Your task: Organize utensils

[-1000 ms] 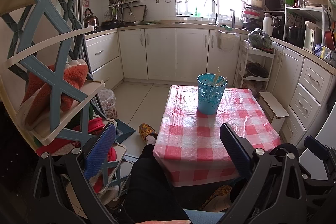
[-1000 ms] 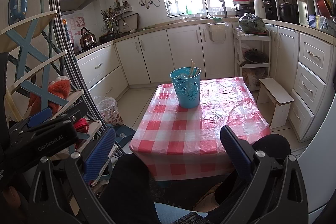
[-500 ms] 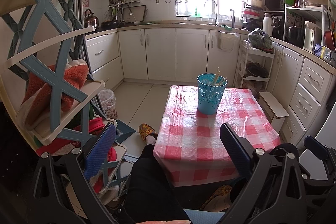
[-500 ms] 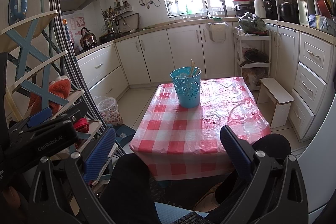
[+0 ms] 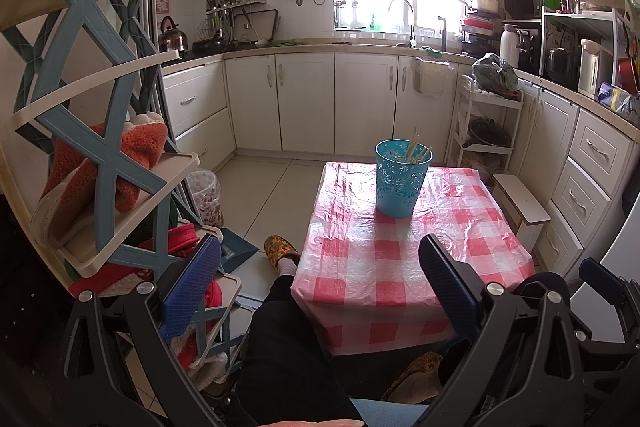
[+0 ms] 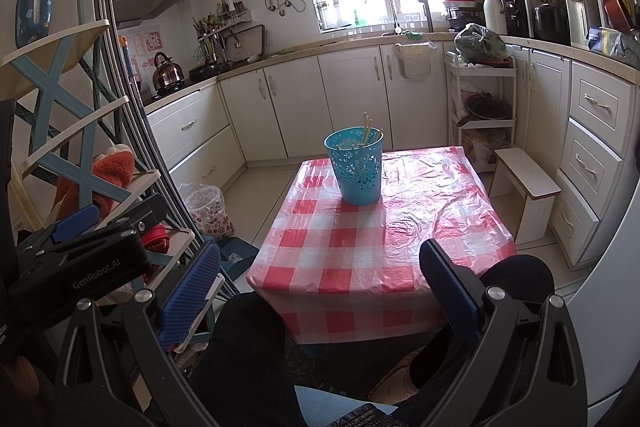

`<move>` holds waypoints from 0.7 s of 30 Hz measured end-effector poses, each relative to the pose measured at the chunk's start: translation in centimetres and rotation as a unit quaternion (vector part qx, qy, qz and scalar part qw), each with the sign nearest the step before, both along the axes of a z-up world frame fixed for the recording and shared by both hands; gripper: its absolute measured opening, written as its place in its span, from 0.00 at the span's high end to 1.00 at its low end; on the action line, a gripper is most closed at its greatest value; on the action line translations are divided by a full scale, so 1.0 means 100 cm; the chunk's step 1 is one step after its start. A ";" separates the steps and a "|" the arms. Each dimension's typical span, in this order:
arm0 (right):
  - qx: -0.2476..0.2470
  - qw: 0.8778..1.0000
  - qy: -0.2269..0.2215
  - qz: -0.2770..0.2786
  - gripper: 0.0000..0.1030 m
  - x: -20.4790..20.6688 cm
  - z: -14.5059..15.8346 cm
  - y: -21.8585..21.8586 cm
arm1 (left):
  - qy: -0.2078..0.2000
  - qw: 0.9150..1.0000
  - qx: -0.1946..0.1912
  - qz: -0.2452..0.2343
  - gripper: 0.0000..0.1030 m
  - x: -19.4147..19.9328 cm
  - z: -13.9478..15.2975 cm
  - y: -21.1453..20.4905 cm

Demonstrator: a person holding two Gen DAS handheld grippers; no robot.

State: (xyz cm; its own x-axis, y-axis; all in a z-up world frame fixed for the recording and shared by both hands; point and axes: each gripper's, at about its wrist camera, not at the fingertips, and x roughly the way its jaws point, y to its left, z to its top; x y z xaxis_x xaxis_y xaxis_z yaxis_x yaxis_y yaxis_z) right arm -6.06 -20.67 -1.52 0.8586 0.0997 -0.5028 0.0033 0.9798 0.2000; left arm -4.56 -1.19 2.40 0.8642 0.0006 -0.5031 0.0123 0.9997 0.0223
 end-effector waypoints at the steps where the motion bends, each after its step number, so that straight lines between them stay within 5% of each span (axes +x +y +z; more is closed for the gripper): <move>1: 0.000 1.000 0.000 0.000 0.07 0.000 0.000 0.000 | 0.001 1.000 0.000 0.000 0.07 0.000 -0.001 0.000; 12: -0.003 1.000 0.014 0.003 0.07 0.014 -0.009 0.000 | 0.006 1.000 0.002 -0.011 0.08 0.022 -0.013 -0.004; 21: -0.039 0.998 0.043 -0.021 0.07 0.080 -0.033 -0.019 | 0.046 0.999 -0.017 0.005 0.07 0.086 -0.032 0.002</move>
State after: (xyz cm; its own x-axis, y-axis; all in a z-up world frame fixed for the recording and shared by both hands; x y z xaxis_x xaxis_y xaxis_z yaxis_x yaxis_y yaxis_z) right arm 1.89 -22.53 -4.84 0.8149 0.0221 -0.5791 0.0586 0.9910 0.1202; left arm 4.00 -1.01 -0.82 0.8149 -0.0103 -0.5795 0.0034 0.9999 -0.0130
